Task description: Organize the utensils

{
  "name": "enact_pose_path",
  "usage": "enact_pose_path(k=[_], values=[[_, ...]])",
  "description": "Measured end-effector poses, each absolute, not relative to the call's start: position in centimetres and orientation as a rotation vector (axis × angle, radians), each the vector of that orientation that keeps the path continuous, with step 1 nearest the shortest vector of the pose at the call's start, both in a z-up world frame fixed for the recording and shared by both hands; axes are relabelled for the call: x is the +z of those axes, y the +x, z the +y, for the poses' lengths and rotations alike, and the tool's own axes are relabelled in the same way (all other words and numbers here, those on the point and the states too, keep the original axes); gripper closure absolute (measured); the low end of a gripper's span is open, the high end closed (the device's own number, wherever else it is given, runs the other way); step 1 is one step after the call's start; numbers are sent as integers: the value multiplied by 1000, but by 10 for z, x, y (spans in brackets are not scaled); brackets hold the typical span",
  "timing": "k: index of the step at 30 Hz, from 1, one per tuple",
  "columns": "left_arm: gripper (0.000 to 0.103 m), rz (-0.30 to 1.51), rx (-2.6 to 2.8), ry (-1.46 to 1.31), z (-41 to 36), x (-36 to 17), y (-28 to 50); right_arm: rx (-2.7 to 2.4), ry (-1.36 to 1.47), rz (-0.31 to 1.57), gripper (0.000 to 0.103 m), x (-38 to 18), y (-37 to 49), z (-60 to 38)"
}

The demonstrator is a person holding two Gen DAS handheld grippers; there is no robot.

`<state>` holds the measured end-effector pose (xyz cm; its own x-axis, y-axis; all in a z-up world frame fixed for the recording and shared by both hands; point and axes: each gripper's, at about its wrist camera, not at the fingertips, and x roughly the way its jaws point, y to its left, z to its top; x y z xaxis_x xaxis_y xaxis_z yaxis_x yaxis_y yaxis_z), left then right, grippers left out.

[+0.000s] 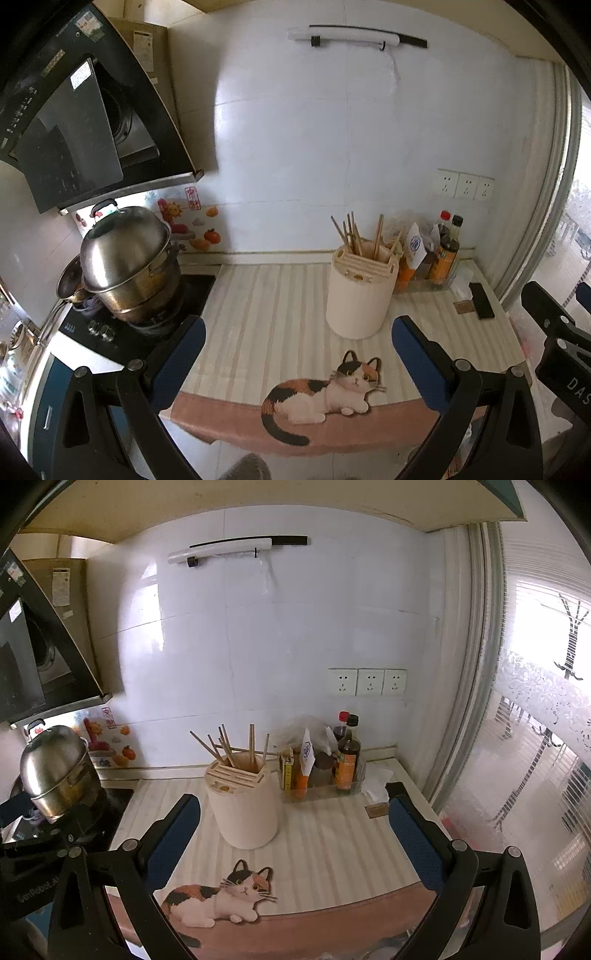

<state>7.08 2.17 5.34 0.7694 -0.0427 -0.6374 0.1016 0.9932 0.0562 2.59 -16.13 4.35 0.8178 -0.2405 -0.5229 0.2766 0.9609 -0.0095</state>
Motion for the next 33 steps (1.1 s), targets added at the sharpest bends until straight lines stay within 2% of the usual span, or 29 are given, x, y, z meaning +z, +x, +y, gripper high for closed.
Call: enact_pose_path(k=[33], values=[[0,736,-31,70,14,53,66,-206,25,629,0,49,34,-172]])
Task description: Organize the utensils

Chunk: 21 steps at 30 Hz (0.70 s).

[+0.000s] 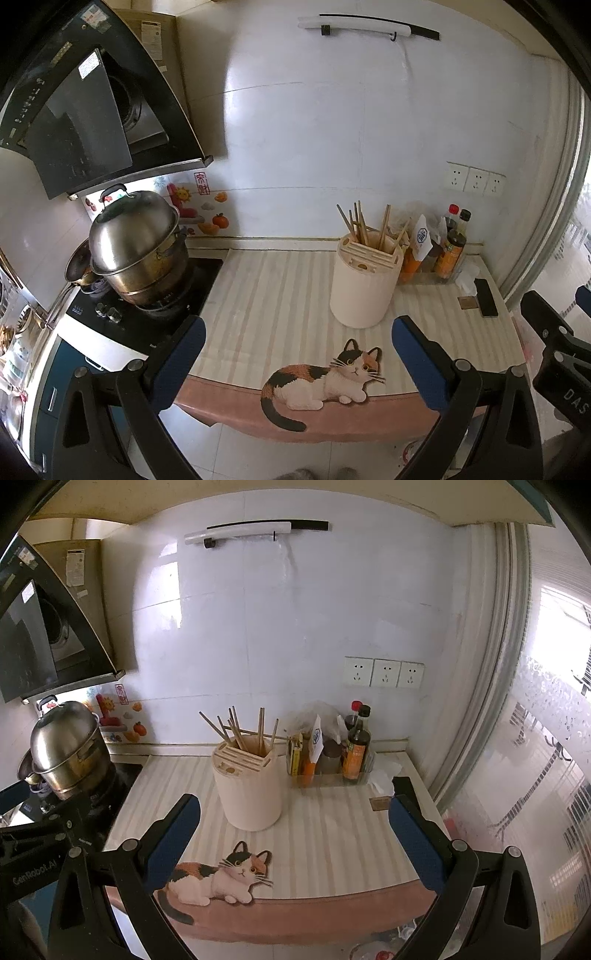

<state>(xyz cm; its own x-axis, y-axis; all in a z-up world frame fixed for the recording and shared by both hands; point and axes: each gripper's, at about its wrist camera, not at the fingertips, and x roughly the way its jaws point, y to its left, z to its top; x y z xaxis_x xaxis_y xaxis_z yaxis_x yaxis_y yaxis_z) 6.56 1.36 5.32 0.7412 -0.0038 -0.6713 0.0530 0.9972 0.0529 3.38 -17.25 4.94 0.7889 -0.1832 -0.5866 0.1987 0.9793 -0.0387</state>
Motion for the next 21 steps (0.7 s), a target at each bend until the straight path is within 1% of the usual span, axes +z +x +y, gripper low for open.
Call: enact_pose_path(k=[21], values=[[0,744,-28,73,12,50,69,-202,24,658,0,40,41,-177]])
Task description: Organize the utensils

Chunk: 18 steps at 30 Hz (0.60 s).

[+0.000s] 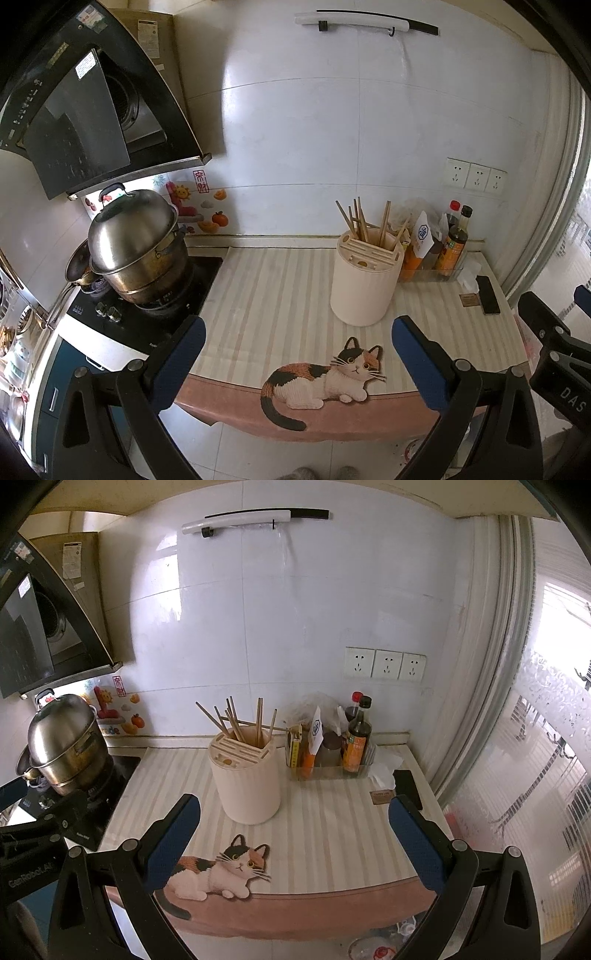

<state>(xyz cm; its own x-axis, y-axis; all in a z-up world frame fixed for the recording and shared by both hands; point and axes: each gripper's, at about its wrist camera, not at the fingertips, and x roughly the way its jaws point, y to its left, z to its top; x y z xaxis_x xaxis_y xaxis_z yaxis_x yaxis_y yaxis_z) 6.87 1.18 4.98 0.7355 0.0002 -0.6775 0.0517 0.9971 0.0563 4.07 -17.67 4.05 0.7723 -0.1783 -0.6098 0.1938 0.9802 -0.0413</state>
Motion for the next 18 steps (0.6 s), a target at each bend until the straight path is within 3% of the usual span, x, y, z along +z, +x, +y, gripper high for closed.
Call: enact_pose_path(k=[18], values=[[0,742,-27,72,12,50,69,-201,23,657,0,39,42,-177]])
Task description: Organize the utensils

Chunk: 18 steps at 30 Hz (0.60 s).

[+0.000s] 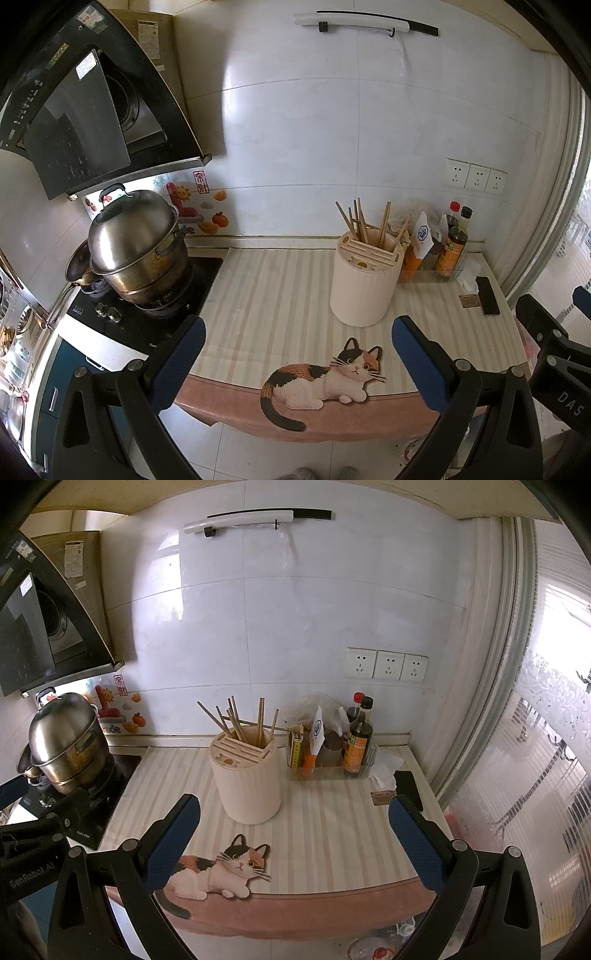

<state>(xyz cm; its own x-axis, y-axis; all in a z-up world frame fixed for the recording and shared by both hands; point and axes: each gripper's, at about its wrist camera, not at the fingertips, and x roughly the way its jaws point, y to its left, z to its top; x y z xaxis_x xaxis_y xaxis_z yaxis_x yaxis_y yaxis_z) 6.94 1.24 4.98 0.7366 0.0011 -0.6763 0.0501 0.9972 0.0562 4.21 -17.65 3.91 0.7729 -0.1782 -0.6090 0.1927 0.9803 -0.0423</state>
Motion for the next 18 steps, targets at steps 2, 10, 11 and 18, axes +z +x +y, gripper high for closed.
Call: enact_pose_path(k=[2,10,11,18], values=[[0,742,-28,71,13,50,70,-201,25,657,0,39,42,-177],[0,735,-29,72,11,52,70,-199,23,655,0,39,41,-176],[0,733,-29,73,11,53,70,-200,22,654,0,38,42,-176],[0,729,-28,73,9,54,71,-195,20,650,0,39,40,-172]])
